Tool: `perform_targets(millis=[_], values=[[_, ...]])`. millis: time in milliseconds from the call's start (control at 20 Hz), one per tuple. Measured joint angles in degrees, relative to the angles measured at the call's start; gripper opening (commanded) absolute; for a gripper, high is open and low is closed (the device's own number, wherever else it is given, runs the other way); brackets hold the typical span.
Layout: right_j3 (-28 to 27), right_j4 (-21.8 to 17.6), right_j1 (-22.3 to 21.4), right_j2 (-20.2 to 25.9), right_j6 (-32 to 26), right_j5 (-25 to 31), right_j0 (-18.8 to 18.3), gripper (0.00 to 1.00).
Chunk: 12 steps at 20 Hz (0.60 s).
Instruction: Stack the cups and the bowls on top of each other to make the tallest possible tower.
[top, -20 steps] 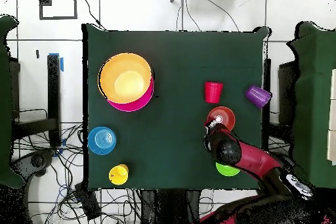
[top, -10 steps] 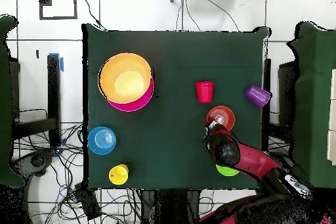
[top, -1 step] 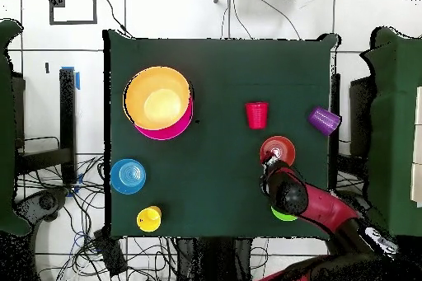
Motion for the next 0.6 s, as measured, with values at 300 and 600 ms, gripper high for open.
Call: perform_targets(millis=[300,600], values=[[0.5,0.0,-2.4,0.9,0.0,3.2,-1.7,1.00],[0.6,0.0,-4.5,1.4,0.0,5.1,-2.0,1.00]])
